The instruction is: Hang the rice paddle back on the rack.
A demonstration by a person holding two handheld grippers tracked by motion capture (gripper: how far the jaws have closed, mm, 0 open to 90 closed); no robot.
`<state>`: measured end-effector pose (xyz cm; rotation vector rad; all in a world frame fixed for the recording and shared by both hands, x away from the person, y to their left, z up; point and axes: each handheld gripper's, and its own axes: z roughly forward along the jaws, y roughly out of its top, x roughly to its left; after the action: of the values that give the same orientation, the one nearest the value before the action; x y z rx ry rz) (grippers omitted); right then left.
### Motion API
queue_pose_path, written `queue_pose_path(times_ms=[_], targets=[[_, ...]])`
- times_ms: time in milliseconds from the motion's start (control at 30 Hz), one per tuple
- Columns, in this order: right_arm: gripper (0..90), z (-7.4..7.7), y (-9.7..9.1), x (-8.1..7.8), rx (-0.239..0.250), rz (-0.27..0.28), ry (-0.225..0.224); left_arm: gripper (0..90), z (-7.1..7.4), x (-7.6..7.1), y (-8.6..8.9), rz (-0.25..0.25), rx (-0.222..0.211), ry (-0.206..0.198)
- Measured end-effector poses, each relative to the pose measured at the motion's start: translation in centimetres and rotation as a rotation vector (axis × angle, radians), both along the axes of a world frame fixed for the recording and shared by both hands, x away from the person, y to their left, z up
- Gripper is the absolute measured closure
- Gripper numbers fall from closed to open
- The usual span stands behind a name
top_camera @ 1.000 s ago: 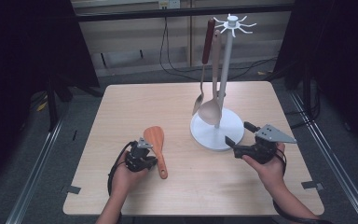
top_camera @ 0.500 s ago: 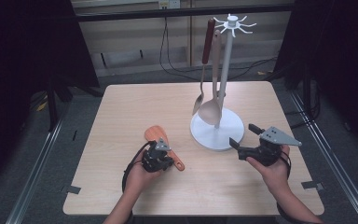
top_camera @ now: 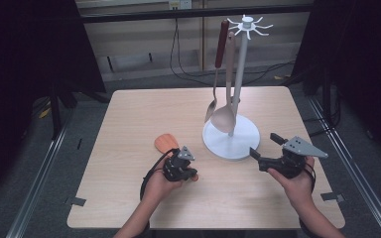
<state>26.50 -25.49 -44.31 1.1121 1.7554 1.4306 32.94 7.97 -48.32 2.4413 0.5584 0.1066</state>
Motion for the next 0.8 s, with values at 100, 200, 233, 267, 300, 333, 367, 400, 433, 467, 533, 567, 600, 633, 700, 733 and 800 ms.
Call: queue_pose_path(times_ms=[100,200,233,267,300,333,367,400,433,467,533,567,600,633,700,733,800], targets=[[8.9,-0.1,-0.1,0.0,-0.006,-0.001,0.006,90.0,-0.1,-0.4,-1.0,-0.035,-0.025,0.029],[9.0,-0.1,-0.1,0.0,-0.003,0.003,0.011,90.0,-0.1,-1.3,-2.6,-0.049,-0.015,0.009],[8.9,-0.1,-0.1,0.0,-0.004,0.004,0.009,89.9,-0.1,-1.5,-3.5,-0.048,-0.023,-0.001],[8.9,-0.1,0.0,0.0,-0.002,0.003,0.009,89.8,-0.2,-1.4,-3.7,-0.044,-0.024,0.000],[8.9,-0.2,0.0,0.0,-0.003,0.005,0.009,89.1,-0.2,-1.3,-3.9,-0.034,-0.039,0.004],[8.9,-0.2,0.0,0.0,-0.002,0.002,0.010,86.6,-0.2,-1.2,-3.9,-0.032,-0.047,-0.004],[8.9,-0.2,0.0,0.0,-0.001,0.004,0.010,85.9,0.0,-1.0,-3.8,-0.028,-0.045,-0.013],[8.9,-0.2,0.0,0.0,-0.001,0.004,0.010,85.4,0.0,-1.0,-3.8,-0.028,-0.045,-0.013],[8.9,-0.2,-0.1,0.0,0.000,0.005,0.011,85.4,0.8,-0.4,-3.3,0.002,-0.064,-0.035],[8.9,-0.2,-0.1,0.0,0.002,0.002,0.011,85.4,0.9,-0.2,-3.1,0.025,-0.087,-0.050],[9.0,-0.3,-0.2,0.0,0.003,0.002,0.013,85.4,1.3,1.1,-2.2,0.083,-0.088,-0.064],[8.9,-0.3,-0.3,0.0,0.000,-0.001,0.015,85.4,1.3,1.9,-1.6,0.124,-0.118,-0.059],[8.9,-0.3,-0.3,0.0,0.007,-0.007,0.019,85.5,1.3,2.9,-0.8,0.164,-0.126,-0.063],[8.9,-0.2,-0.3,0.0,0.010,-0.007,0.017,85.5,1.1,3.4,-0.3,0.182,-0.131,-0.060],[9.0,-0.1,-0.3,0.0,0.009,-0.006,0.009,85.5,0.6,4.7,0.7,0.233,-0.136,-0.047],[9.0,0.0,-0.3,0.0,0.009,-0.007,0.010,85.5,0.2,5.2,1.0,0.247,-0.146,-0.068],[9.0,0.0,-0.4,0.1,0.010,-0.005,0.007,85.5,-0.4,5.7,1.3,0.263,-0.134,-0.050]])
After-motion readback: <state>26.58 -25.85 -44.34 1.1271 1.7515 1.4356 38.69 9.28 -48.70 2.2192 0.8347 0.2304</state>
